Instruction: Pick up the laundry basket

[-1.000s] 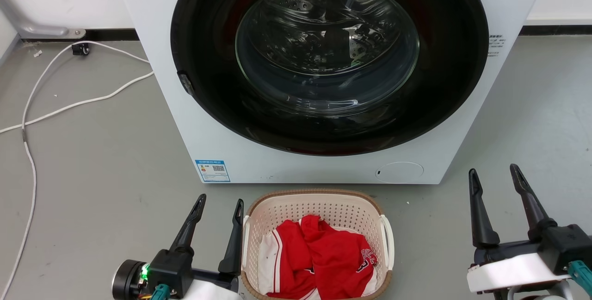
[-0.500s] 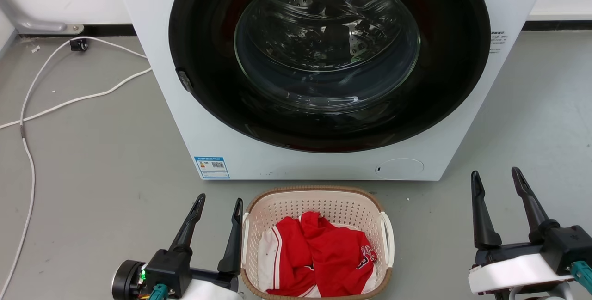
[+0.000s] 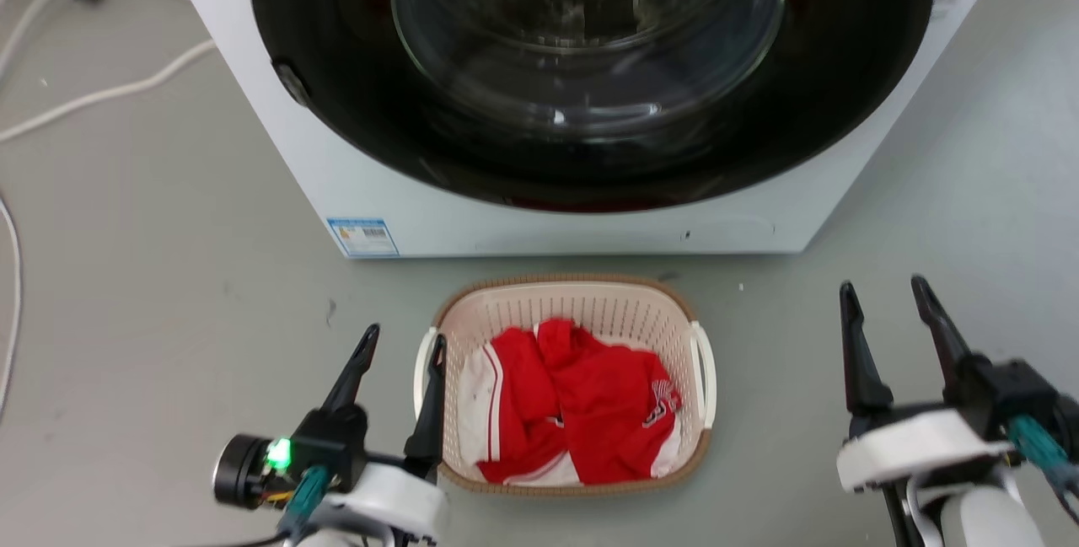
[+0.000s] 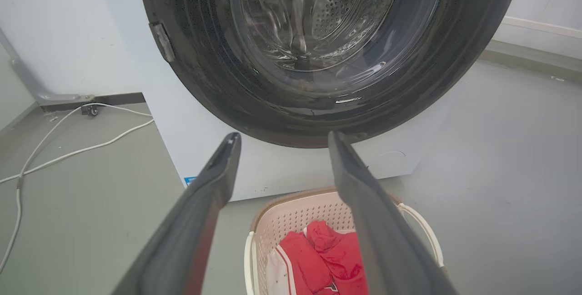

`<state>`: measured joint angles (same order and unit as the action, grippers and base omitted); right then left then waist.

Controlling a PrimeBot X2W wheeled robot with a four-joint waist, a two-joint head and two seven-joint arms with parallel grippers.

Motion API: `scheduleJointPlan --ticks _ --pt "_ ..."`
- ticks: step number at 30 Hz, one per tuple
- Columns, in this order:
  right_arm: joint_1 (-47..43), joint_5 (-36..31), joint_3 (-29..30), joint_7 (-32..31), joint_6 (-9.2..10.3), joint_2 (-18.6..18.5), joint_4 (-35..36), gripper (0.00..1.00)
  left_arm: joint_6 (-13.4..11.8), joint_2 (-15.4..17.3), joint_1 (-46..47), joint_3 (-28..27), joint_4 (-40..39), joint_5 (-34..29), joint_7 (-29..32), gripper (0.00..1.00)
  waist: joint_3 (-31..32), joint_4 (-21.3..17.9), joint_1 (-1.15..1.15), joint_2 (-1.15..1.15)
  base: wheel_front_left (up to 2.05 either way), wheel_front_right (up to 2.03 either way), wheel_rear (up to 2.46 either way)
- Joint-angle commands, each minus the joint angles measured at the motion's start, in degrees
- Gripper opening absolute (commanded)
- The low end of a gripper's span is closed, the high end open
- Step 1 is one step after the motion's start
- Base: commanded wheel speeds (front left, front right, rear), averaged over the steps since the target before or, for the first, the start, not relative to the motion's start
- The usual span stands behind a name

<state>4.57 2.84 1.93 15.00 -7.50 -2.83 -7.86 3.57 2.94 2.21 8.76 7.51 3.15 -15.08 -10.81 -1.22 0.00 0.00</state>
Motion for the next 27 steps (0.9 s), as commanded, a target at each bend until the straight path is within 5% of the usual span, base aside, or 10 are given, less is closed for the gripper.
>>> scheduleJointPlan --ticks 1,18,27 --pt "2.83 -1.32 -0.31 -0.65 0.02 -0.06 -1.1 1.0 0.48 0.03 2.22 0.26 1.82 -0.68 -0.13 1.0 -5.21 -0.64 0.0 0.0 0.0 0.0 0.0" --pt "26.07 -3.24 -3.93 -8.03 0.02 -0.05 -24.95 1.0 3.43 5.22 28.35 1.41 34.9 -0.22 -0.15 1.0 -24.95 -1.5 0.0 0.0 0.0 0.0 0.0" --pt "35.19 -1.27 -6.32 -8.86 0.02 -0.05 -37.37 1.0 3.71 7.16 38.72 1.53 45.27 0.62 -0.14 1.0 -31.05 -0.68 0.0 0.0 0.0 0.0 0.0"
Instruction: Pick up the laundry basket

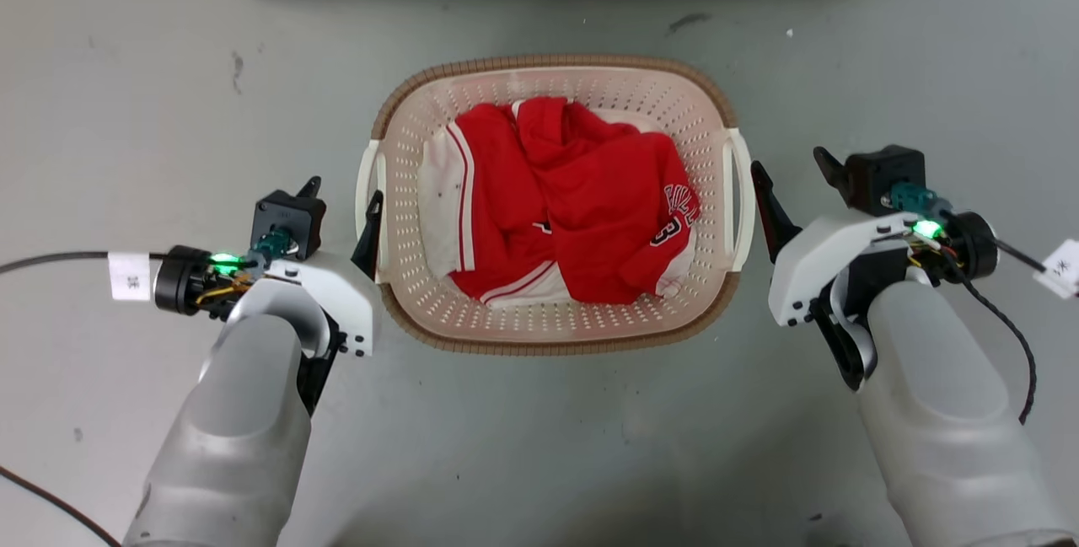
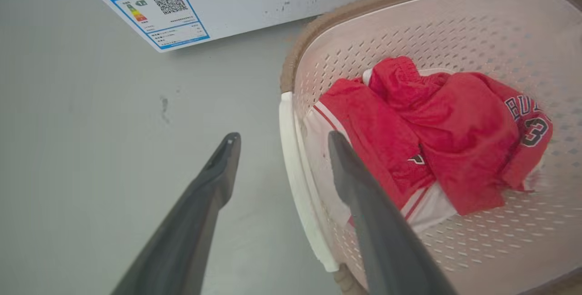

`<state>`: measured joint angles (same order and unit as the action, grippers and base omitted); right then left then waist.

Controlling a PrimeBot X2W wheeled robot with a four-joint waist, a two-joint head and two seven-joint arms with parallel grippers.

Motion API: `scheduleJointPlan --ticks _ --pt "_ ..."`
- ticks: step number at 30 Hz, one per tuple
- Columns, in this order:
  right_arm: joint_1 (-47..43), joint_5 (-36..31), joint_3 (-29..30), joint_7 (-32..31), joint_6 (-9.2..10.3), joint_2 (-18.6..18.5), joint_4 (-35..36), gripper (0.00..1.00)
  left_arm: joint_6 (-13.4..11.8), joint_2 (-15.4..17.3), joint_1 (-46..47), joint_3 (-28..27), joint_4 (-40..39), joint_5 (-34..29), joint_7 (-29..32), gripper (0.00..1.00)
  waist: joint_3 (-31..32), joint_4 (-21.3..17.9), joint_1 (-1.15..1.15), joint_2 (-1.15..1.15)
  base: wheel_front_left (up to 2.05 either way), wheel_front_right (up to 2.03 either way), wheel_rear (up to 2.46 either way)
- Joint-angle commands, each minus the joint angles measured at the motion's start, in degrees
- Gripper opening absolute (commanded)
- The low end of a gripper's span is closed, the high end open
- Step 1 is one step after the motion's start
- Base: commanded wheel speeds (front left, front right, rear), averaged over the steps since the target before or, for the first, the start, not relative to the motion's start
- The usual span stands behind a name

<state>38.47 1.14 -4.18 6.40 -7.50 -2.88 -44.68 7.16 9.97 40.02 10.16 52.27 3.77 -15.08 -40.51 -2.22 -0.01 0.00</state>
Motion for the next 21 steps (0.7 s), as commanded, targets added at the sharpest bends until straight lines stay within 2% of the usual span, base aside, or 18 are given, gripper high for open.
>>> scheduleJointPlan --ticks 1,14,21 --pt "2.13 0.93 -0.47 -0.34 0.02 0.0 -1.93 1.0 0.13 0.26 1.76 0.28 1.61 -0.01 -0.14 1.0 -1.8 0.37 0.01 0.0 0.0 0.0 0.0" --pt "12.12 2.96 -3.28 -3.34 0.02 0.0 -15.52 1.0 0.25 0.93 11.04 5.43 14.12 0.48 0.31 1.0 -7.28 1.03 0.01 0.0 0.0 0.0 0.0" --pt "15.2 4.36 -5.83 -4.84 0.02 0.0 -19.15 1.0 0.21 0.98 14.36 9.5 17.4 2.84 1.35 1.0 -8.94 1.26 0.01 0.0 0.0 0.0 0.0"
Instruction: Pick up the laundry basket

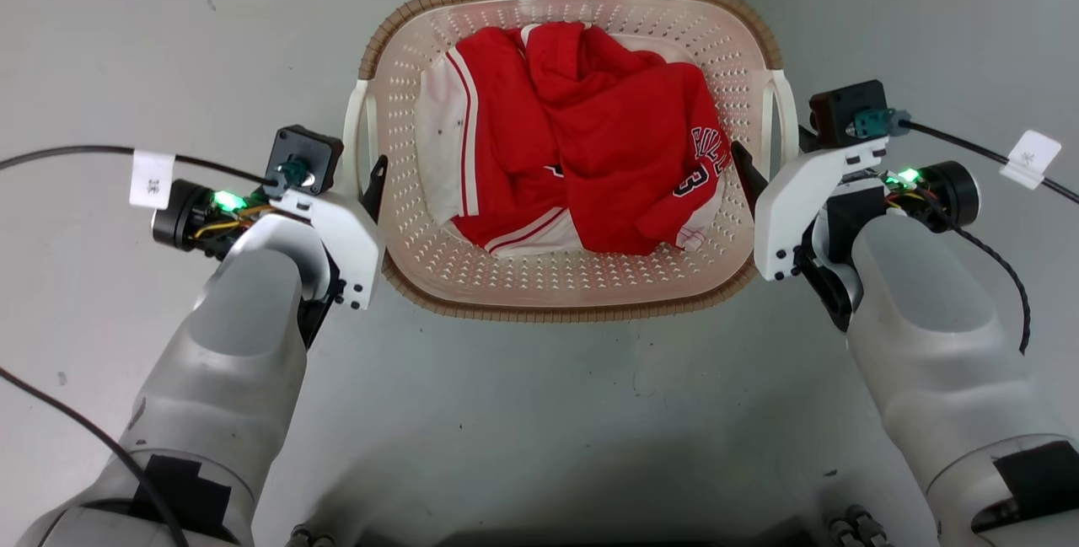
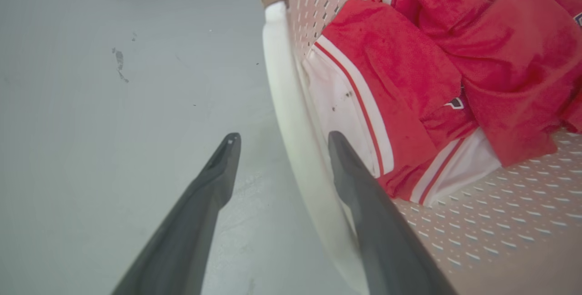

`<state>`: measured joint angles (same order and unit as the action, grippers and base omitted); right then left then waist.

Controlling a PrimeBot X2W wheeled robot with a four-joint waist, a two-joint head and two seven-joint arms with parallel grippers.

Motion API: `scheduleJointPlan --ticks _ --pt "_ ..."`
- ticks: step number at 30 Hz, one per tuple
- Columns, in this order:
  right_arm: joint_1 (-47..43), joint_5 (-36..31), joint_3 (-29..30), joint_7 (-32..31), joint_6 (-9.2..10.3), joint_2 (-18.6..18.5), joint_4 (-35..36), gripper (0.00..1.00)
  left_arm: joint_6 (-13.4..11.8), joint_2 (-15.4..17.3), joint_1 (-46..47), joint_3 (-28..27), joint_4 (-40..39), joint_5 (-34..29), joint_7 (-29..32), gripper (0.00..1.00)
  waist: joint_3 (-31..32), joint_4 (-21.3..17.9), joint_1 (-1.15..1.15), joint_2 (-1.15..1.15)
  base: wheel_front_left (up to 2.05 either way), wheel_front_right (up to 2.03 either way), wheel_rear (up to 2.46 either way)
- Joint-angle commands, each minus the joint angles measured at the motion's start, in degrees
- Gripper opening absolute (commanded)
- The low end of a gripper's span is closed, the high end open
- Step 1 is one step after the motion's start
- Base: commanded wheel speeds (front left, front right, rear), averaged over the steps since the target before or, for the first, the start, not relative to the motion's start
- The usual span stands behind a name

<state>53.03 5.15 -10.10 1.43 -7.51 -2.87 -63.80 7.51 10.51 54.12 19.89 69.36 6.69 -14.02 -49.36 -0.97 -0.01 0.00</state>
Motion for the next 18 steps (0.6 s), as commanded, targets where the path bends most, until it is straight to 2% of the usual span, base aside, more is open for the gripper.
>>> scheduleJointPlan --ticks 1,18 --pt "1.08 0.77 -0.3 -0.05 0.04 -0.03 -0.4 1.0 -0.15 0.61 0.67 0.45 0.57 0.43 0.45 1.0 -0.31 0.03 0.01 0.0 0.0 0.0 0.0" --pt "5.19 0.99 -2.11 -0.48 0.04 -0.02 -5.92 1.0 -0.16 1.58 4.07 12.41 1.47 8.28 1.58 1.0 -2.71 0.87 0.01 0.0 0.0 0.0 0.0"
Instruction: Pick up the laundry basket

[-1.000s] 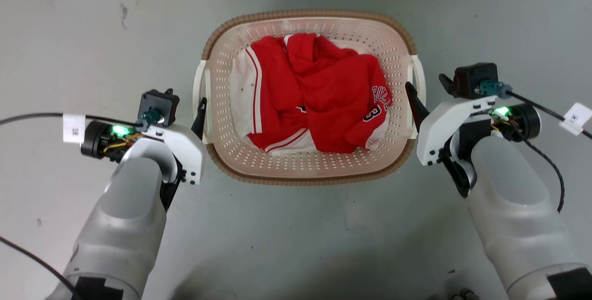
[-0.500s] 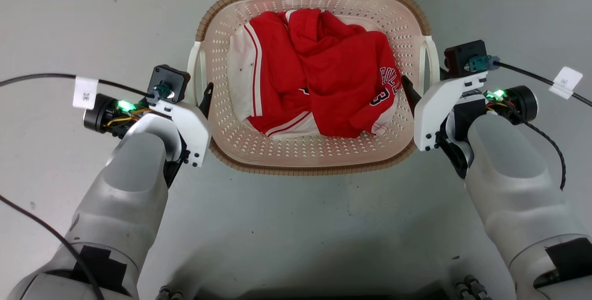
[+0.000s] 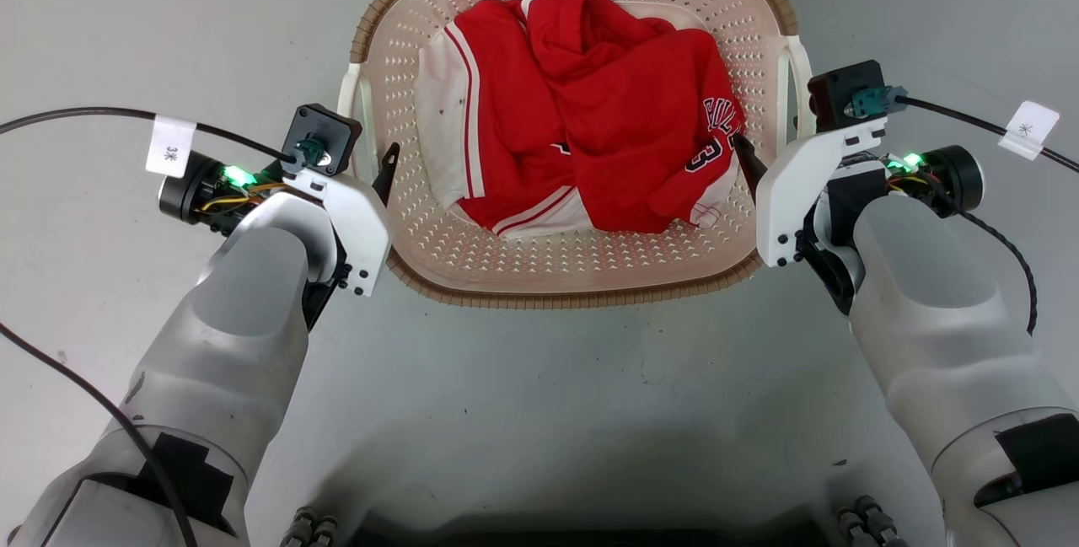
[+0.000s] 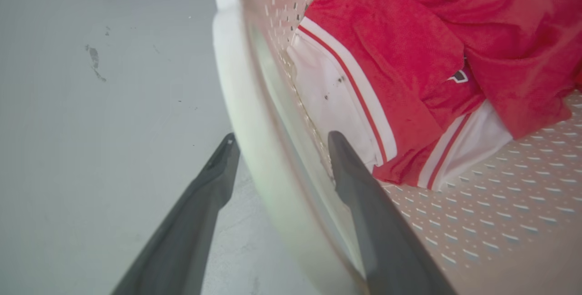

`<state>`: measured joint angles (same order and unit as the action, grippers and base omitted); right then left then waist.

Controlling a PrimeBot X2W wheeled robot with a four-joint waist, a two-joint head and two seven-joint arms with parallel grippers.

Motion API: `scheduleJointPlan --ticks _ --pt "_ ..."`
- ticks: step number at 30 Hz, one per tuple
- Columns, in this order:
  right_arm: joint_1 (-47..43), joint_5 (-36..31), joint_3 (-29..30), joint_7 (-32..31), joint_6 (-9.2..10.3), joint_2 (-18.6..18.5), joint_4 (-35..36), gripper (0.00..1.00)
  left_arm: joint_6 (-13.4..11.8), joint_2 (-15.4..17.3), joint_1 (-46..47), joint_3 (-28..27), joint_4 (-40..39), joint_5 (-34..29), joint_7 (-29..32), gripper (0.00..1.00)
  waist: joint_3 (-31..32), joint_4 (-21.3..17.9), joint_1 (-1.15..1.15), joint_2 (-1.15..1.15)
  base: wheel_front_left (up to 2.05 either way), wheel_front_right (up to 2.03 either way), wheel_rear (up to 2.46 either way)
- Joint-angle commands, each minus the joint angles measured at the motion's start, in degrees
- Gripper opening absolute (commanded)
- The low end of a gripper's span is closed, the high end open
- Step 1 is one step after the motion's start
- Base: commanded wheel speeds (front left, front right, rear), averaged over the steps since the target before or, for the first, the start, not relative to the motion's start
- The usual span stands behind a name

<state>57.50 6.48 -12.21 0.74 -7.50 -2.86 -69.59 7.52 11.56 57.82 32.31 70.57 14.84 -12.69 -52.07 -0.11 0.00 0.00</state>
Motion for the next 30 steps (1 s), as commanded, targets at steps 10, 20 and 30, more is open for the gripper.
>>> scheduleJointPlan --ticks 10,20,30 --pt "0.77 1.29 -2.06 0.68 0.02 -0.02 -0.67 0.0 -0.16 1.3 0.19 5.77 -0.69 4.54 0.2 0.0 0.14 0.07 0.0 0.0 0.0 0.0 0.0" --pt "0.69 2.64 -3.3 0.81 0.02 -0.39 -1.45 0.0 -0.13 2.91 0.66 11.33 -2.0 8.7 -0.85 0.0 1.26 0.0 0.0 0.0 0.0 0.0 0.0" --pt "-1.4 4.64 -5.16 -2.79 0.02 -0.39 -2.45 0.0 -0.13 3.54 -1.59 16.82 -2.54 13.37 0.76 0.0 5.83 -0.61 0.0 0.0 0.0 0.0 0.0"
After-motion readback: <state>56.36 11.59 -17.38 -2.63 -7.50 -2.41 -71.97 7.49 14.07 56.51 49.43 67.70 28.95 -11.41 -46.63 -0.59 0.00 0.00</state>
